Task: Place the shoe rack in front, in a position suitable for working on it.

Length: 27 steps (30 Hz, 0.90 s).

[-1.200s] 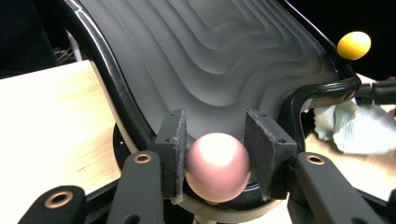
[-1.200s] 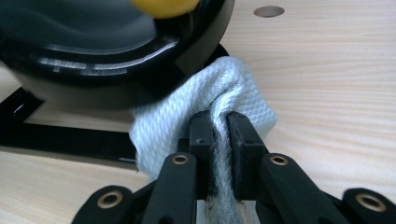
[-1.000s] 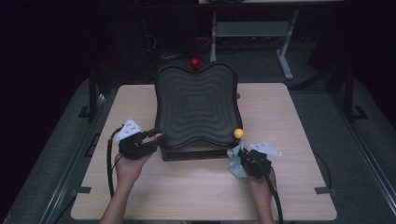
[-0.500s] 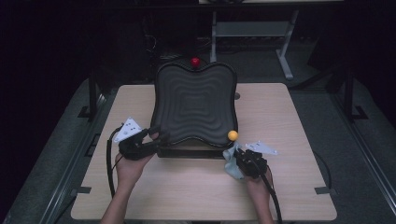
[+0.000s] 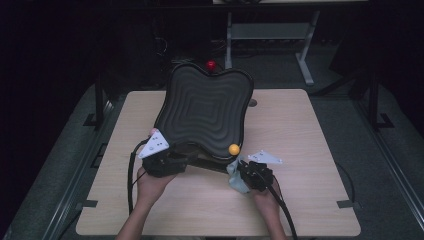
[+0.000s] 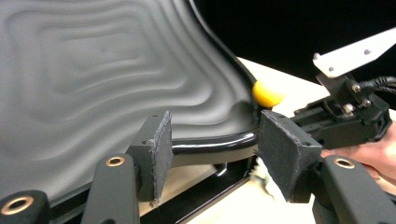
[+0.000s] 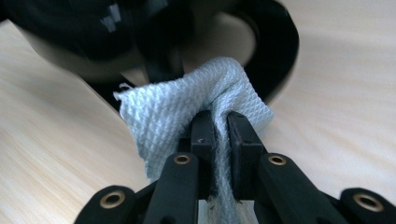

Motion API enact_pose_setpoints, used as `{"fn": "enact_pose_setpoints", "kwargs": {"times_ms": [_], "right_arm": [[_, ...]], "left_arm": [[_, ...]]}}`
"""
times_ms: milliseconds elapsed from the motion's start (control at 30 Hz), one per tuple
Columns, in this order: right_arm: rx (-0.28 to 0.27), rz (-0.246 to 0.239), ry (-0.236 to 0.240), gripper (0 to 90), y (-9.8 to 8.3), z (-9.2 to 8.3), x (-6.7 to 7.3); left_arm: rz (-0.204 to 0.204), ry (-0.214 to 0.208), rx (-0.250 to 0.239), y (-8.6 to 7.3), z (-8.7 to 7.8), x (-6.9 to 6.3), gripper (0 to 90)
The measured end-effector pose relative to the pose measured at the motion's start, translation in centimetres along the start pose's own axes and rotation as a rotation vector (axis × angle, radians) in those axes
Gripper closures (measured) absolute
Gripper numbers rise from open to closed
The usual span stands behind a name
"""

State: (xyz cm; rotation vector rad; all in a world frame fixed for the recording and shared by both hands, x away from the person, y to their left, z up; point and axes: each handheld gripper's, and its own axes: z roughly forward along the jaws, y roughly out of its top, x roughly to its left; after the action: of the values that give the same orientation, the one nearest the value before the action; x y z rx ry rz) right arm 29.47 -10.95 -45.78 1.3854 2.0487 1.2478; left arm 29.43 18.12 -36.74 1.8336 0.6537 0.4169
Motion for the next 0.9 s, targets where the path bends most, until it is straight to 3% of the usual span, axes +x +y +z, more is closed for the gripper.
{"fn": "enact_pose_setpoints", "kwargs": {"times_ms": [100,200,433,533,700,900], "right_arm": [[-0.024,-0.004,0.013,82.2,0.6,0.2,0.5],[-0.006,0.003,0.046,82.2,0.2,0.8,1.4],[0.06,-0.072,0.15,82.1,-0.2,2.7,5.0],[0.064,-0.089,0.18,82.1,0.2,3.4,6.2],[0.061,-0.079,0.193,82.1,0.2,3.7,6.6],[0.06,-0.075,0.195,82.1,0.0,3.6,6.4]], "left_arm": [[0.006,-0.016,0.002,0.0,0.3,-0.3,42.2],[0.012,-0.03,0.01,-0.1,0.7,-0.6,41.2],[0.023,-0.043,0.033,-0.4,1.3,-1.1,40.1],[0.026,-0.039,0.047,-0.6,1.4,-1.0,40.4],[0.025,-0.011,0.079,-1.1,2.0,-0.8,45.4],[0.038,0.002,0.094,-1.5,2.6,-1.0,58.6]]}}
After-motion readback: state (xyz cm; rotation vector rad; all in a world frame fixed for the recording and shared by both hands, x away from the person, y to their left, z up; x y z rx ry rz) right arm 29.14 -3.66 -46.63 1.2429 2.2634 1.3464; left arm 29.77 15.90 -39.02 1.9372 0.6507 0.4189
